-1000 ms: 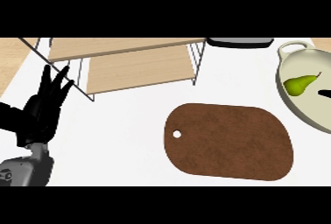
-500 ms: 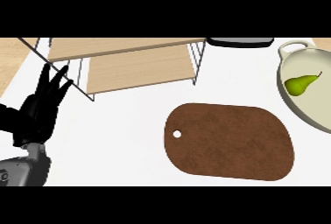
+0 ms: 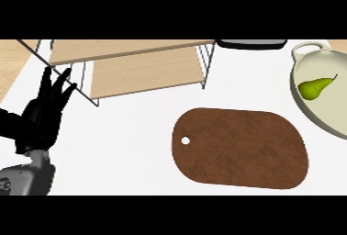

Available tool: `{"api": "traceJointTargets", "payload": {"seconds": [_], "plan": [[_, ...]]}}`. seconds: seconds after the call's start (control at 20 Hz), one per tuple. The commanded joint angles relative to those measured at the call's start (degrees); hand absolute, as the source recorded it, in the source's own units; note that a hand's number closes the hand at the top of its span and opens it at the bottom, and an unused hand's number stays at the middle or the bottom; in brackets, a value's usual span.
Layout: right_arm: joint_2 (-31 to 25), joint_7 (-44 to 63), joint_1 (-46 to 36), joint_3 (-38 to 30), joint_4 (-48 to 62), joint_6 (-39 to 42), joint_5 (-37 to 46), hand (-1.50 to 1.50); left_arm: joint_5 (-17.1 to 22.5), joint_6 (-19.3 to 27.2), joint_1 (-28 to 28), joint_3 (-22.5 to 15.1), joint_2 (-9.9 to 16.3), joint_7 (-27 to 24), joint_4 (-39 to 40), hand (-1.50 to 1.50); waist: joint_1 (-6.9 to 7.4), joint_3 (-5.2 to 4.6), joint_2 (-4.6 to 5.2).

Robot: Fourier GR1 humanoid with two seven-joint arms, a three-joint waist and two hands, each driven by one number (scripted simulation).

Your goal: Pick the pear from the cutting board and place it in the pot

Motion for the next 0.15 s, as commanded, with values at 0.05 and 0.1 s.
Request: {"api": "traceJointTargets", "payload": {"seconds": [0.05, 0.1], "plan": [[-1.0, -4.5, 2.4, 0.1, -0.1, 5.7, -0.1, -1.50, 0.5, -1.5, -2.2, 0.8, 0.6, -2.1, 1.6, 0.00, -0.32, 0.18, 0.12], [-1.5, -2.9, 1.7, -0.6, 0.4, 5.5, -0.8, -1.50, -0.3, -0.1, -0.8, -0.5, -0.7, -1.1, -0.4, 0.00, 0.07, 0.12, -0.20]]}}
